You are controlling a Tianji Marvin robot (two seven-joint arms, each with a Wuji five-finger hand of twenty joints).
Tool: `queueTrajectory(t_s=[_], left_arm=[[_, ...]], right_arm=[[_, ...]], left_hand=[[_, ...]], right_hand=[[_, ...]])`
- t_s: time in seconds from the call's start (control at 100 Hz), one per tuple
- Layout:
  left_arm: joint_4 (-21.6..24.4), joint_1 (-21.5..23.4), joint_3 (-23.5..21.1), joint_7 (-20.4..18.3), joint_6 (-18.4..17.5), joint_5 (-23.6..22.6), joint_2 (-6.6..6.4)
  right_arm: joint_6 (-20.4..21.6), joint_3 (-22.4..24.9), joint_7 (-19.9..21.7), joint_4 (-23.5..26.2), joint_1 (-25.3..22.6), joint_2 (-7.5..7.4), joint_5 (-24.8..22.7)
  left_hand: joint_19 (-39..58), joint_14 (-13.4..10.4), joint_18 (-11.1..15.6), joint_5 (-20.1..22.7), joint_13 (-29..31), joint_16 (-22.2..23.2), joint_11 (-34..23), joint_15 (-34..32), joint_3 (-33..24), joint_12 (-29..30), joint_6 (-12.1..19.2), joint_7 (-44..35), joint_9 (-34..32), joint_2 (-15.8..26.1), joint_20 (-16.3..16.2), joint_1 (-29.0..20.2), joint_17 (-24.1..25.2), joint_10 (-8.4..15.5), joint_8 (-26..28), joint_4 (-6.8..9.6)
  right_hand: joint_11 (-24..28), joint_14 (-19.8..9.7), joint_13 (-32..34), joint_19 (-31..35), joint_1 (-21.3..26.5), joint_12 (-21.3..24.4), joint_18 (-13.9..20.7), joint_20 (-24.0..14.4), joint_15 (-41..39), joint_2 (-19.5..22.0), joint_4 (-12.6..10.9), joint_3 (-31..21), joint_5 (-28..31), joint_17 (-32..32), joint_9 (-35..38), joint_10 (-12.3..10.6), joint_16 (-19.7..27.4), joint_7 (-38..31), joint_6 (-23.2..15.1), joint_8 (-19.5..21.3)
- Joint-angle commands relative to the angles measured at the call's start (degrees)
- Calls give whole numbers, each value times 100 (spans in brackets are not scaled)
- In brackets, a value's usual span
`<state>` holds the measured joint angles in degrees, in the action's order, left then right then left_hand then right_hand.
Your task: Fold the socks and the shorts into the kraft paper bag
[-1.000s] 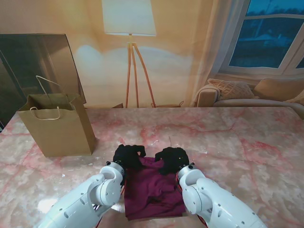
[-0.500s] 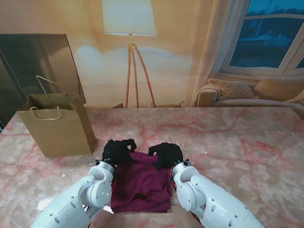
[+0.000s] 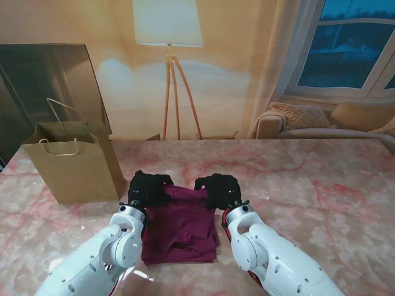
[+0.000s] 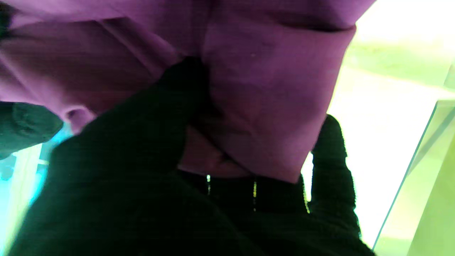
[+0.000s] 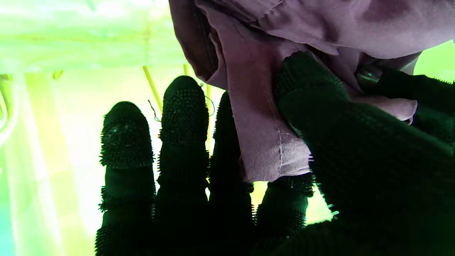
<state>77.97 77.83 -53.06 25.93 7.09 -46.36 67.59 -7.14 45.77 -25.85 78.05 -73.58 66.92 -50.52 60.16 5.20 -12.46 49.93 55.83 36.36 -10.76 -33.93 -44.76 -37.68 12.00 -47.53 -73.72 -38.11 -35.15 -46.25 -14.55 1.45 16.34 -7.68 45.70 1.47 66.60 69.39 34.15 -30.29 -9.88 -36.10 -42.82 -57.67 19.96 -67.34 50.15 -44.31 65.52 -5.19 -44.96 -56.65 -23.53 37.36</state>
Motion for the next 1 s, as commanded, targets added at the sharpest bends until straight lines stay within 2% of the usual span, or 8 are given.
queueTrajectory(t_s=[0.0, 0.11, 0.24, 0.32, 0.48, 0.59, 0.79, 0.99], left_arm=[[85, 32, -73, 159, -95, 36, 3], [228, 228, -169, 352, -161, -152, -22], [317, 457, -269, 646, -293, -337, -43], [405, 608, -344, 703, -357, -472, -82], [661, 992, -529, 718, -529, -719, -171], [897, 1316, -635, 576, -569, -868, -245], [1278, 1801, -829, -25, -702, -1168, -413], [1235, 2006, -777, -217, -862, -1233, -483]], right_arm=[[135, 35, -92, 58, -90, -6, -95], [348, 121, -260, 107, -212, -65, -306], [638, 217, -502, 160, -388, -125, -519], [815, 260, -618, 195, -495, -181, -696], [1186, 399, -666, 343, -768, -316, -1016], [1506, 493, -615, 410, -931, -399, -1160], [1973, 581, -241, 506, -1134, -552, -1374], [2198, 404, -84, 390, -1158, -634, -1460]], left_hand=[[125, -105, -24, 162, 167, -86, 98, -114, 30, 74, 150, -314, -326, 3, 7, -89, 59, 105, -69, -201], [-29, 15, -124, 263, -704, -9, 74, 52, 149, -19, 231, -431, -109, -23, -9, -21, 394, 194, -194, -223], [-368, 82, -196, 301, -1403, 384, -320, 44, 265, -996, 257, -475, 496, -33, -66, -13, 735, 175, -306, -205], [-478, 87, -204, 293, -1554, 532, -576, 31, 266, -1627, 241, -483, 787, -57, -96, 11, 801, 137, -311, -185], [-698, 78, -162, 271, -1795, 682, -802, 76, 242, -2245, 240, -460, 1080, -60, -98, 27, 957, 201, -285, -172], [-954, 113, -125, 282, -1998, 1179, -1336, -211, 234, -3107, 205, -451, 1279, -53, -86, 36, 1173, 274, -241, -166], [-1146, 124, -129, 277, -1870, 1402, -1459, -278, 238, -3234, 124, -420, 1190, -43, -40, 81, 1260, 310, -220, -170], [-1239, 153, -151, 200, -1851, 1457, -1438, -197, 293, -3265, -27, -350, 1227, 77, -40, 17, 1261, 258, -97, -199]], right_hand=[[74, -73, 193, -33, 139, -140, 48, 58, -20, -64, -12, -245, 88, -34, 164, -29, -184, -286, -41, -26], [92, -105, 168, -45, 122, -182, 70, 18, -64, -36, -13, -233, 76, -15, 142, -55, -227, -308, -59, 8], [107, -111, 147, -69, 86, -223, 100, -45, -87, -110, 7, -326, 62, 0, 123, -79, -274, -312, -81, 39], [115, -124, 137, -86, 70, -242, 114, -72, -90, -111, 18, -340, 67, 10, 120, -90, -290, -319, -93, 56], [115, -157, 109, -119, 48, -264, 160, -128, -108, -111, 31, -362, 72, 45, 121, -127, -326, -300, -131, 66], [129, -180, 54, -166, 37, -326, 202, -197, -124, -113, 37, -397, 67, 102, 91, -166, -372, -301, -164, 118], [135, -161, 37, -200, 50, -367, 201, -288, -159, -212, 56, -441, 134, 134, 121, -155, -433, -299, -165, 133], [112, -149, 40, -184, 18, -381, 189, -394, -207, -236, 78, -493, 131, 124, 146, -155, -467, -287, -155, 130]])
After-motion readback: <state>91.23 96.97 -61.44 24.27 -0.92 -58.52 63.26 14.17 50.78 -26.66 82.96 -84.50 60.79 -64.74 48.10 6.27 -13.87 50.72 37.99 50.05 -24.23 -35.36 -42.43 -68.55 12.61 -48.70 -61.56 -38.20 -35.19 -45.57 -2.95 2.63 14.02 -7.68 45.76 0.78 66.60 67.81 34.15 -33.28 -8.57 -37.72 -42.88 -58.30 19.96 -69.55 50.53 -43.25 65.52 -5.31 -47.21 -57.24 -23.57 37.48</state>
